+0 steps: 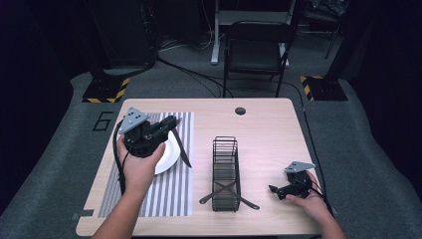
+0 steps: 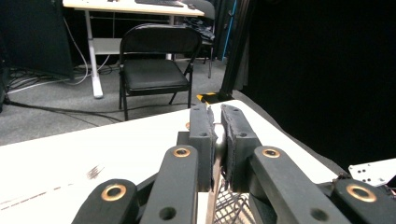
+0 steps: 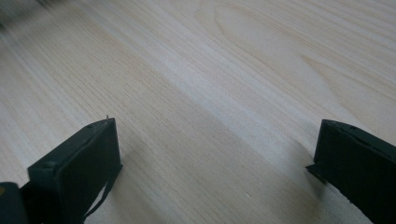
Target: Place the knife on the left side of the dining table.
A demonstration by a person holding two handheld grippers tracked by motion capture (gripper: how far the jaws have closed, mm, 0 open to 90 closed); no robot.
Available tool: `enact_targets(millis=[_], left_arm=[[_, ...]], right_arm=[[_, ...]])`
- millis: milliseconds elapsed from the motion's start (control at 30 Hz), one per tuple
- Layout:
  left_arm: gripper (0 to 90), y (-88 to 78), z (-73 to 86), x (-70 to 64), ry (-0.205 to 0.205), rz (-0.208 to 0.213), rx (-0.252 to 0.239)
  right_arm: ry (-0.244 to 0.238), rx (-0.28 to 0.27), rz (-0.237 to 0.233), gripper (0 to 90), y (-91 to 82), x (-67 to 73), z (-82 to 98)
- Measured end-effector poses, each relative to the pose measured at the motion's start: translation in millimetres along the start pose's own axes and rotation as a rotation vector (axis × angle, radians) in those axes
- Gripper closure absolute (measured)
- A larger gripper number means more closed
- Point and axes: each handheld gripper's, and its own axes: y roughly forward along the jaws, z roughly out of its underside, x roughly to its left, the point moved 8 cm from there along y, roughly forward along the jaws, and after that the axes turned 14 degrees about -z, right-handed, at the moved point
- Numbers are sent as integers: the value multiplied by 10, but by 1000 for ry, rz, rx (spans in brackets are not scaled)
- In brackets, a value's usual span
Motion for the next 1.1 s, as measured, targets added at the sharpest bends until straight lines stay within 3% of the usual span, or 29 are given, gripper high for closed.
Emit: enact_targets(millis=[133, 333, 833, 1100], left_arm=[[837, -40, 126, 62, 21, -21, 9], [837, -78, 328, 115, 21, -31, 36], [837, -56, 726, 240, -13, -46, 87], [837, -35, 819, 279, -49, -48, 77]], right_arm=[[0, -1, 1, 0, 1, 0, 1], [0, 0, 0, 0, 0, 1, 1], [0, 0, 0, 0, 0, 1, 1], [0, -1, 0, 0, 0, 0, 0]])
